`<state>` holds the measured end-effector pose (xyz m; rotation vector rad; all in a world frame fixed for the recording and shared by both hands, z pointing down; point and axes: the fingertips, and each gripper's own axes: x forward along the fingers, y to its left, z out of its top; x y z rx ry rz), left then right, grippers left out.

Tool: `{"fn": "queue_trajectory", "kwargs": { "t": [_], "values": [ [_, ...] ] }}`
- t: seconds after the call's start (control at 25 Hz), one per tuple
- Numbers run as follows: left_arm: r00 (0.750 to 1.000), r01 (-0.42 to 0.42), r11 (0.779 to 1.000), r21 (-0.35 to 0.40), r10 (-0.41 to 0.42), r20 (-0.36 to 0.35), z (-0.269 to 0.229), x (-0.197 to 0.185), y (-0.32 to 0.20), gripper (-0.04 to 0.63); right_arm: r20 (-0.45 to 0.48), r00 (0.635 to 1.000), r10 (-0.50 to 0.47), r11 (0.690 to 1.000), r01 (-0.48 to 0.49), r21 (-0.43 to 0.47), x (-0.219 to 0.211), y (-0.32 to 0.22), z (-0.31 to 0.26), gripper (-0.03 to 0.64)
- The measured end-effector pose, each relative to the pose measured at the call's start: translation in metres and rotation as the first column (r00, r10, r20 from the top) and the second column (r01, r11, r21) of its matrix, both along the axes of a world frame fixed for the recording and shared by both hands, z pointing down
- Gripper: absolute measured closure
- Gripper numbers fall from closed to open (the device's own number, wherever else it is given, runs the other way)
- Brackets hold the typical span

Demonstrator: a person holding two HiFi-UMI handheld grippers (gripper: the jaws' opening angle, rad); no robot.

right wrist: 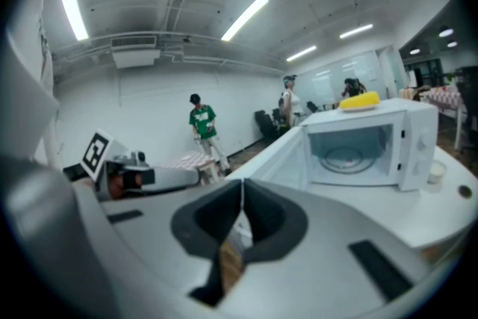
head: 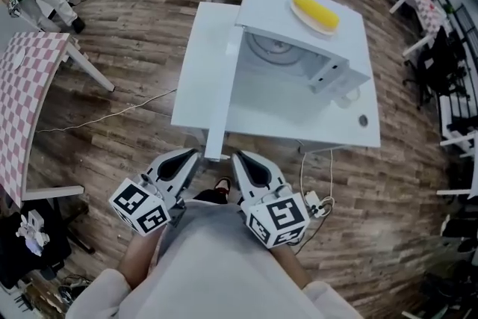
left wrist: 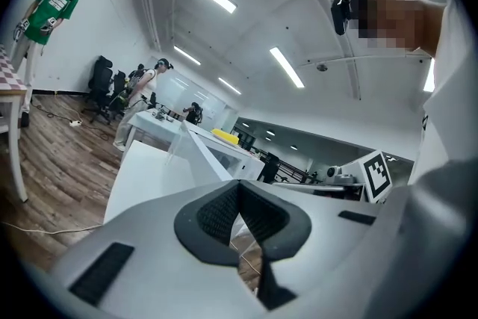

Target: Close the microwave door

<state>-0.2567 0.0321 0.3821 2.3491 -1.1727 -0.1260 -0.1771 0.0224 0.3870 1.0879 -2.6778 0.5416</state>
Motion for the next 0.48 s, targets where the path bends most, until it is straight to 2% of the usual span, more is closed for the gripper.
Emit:
{"fn": "queue_trajectory", "kwargs": {
  "t": [0.2, 0.36, 0.48],
  "values": [
    [1.000, -0.005, 0.999, -0.042, 0.006, 0.030, 0.019, -0.002, 0.000, 0.577, -0.009, 1.000, -0.014, 1.000, 0.014, -0.020, -0.002, 0.003, 0.007, 0.594],
    [0.996, -0.034, 0.997, -0.065, 0.039, 0.084, 0.032, 0.002, -0.002, 0.577, -0.013, 1.000, -0.011, 1.000, 0.011, -0.026, -0.001, 0.001, 0.008, 0.594],
    [0.996, -0.045, 0.996, -0.075, 0.050, 0.074, 0.035, 0.005, -0.002, 0.577, -0.013, 1.000, -0.010, 0.999, 0.010, -0.033, 0.000, 0.000, 0.010, 0.592]
  ]
}}
